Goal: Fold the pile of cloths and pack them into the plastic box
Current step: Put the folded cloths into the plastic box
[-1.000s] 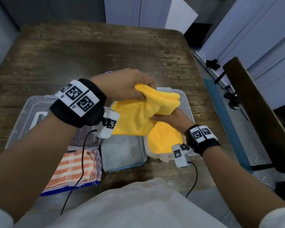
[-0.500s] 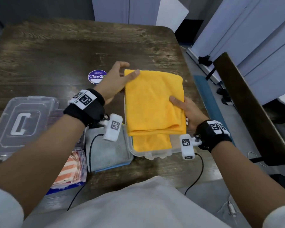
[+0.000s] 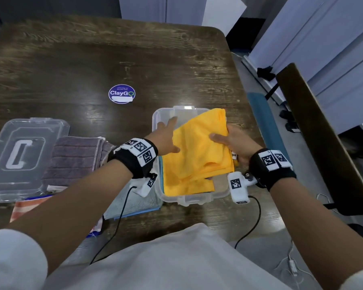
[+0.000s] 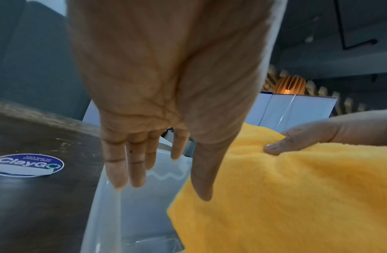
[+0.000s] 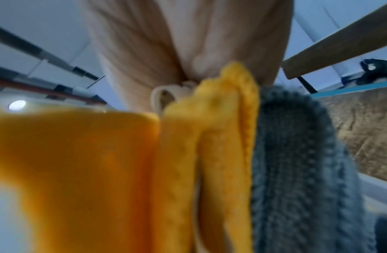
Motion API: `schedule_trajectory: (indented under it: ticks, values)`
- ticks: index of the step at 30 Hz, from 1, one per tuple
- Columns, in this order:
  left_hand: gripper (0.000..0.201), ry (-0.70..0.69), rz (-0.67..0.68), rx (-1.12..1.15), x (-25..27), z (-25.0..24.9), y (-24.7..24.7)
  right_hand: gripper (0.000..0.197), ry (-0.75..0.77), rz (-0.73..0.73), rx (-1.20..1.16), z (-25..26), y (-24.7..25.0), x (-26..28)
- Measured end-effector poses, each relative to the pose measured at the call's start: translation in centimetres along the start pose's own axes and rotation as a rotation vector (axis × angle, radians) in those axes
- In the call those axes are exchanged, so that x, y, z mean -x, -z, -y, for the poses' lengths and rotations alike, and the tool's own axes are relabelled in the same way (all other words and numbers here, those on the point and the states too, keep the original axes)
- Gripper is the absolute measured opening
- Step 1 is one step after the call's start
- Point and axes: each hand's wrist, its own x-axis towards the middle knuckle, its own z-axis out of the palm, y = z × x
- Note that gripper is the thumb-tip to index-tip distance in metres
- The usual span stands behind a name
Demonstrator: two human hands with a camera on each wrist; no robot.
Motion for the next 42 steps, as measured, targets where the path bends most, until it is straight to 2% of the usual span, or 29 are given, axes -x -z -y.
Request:
schedule_trajectory:
  ticks: [3,5,7,10,13,15,17,19,21,22,26,29,31,34,36,39,40,42]
  values:
    - [0.075,-0.001,0.023,-0.153,-0.1,0.3,-0.2,0.039,0.036,0.038,0.154,0.2,-1.4,-0.3]
    - [0.07,0.0,0.034,-0.184,-0.1,0.5,-0.4,0.036,0.037,0.077,0.17,0.0,-2.8,-0.6]
    - [0.068,0.0,0.031,-0.15,-0.1,0.7,-0.5,0.036,-0.002,0.106,0.085,-0.1,-4.0,-0.8]
    - [0.064,-0.025,-0.017,-0.087,0.0,1.0,-0.4,0.041,-0.093,0.159,-0.164,-0.7,-4.9,-1.3]
    - [0.062,-0.04,-0.054,-0.06,0.1,1.2,0.2,0.04,-0.207,0.159,-0.239,-1.8,-5.2,-2.5]
    - [0.056,-0.057,-0.019,-0.1,0.3,0.9,0.2,0.042,-0.275,0.116,-0.038,-2.8,-5.6,-3.5]
    - [0.048,-0.088,0.044,-0.164,0.3,0.4,-0.2,0.047,-0.283,0.118,0.345,-4.7,-5.5,-5.9]
    - [0.045,-0.133,0.111,-0.223,0.2,0.1,-0.7,0.061,-0.27,0.112,0.673,-9.1,-4.4,-10.5]
    - [0.044,-0.163,0.162,-0.274,0.0,-0.1,-1.0,0.067,-0.25,0.128,0.768,-12.3,-3.6,-13.9]
    - [0.043,-0.169,0.173,-0.293,-0.1,-0.1,-1.1,0.063,-0.236,0.131,0.767,-11.7,-3.9,-13.5]
    - [0.037,-0.158,0.168,-0.326,-0.4,0.4,-1.0,0.037,-0.124,0.114,0.598,-3.8,-6.1,-5.9]
    - [0.031,-0.125,0.132,-0.288,-0.5,1.0,-0.6,0.027,-0.15,0.152,0.124,-1.9,-6.1,-4.0]
    - [0.029,-0.111,0.08,-0.247,-0.6,1.2,-0.1,0.027,-0.179,0.233,-0.125,-1.4,-5.8,-4.1]
    - [0.025,-0.114,0.029,-0.226,-0.7,1.1,0.4,0.042,-0.24,0.279,-0.187,-1.6,-5.7,-4.5]
    - [0.024,-0.13,0.041,-0.241,-0.7,0.9,0.4,0.048,-0.294,0.264,-0.051,-2.8,-5.6,-4.9]
    - [0.025,-0.165,0.105,-0.286,-0.8,0.4,0.1,0.055,-0.356,0.213,0.447,-3.9,-6.0,-5.4]
    - [0.026,-0.173,0.131,-0.307,-0.9,0.1,-0.1,0.056,-0.336,0.163,0.663,-4.0,-6.0,-5.2]
    - [0.028,-0.193,0.167,-0.351,-1.0,-0.4,-0.6,0.057,-0.291,0.072,0.876,-4.2,-6.0,-4.8]
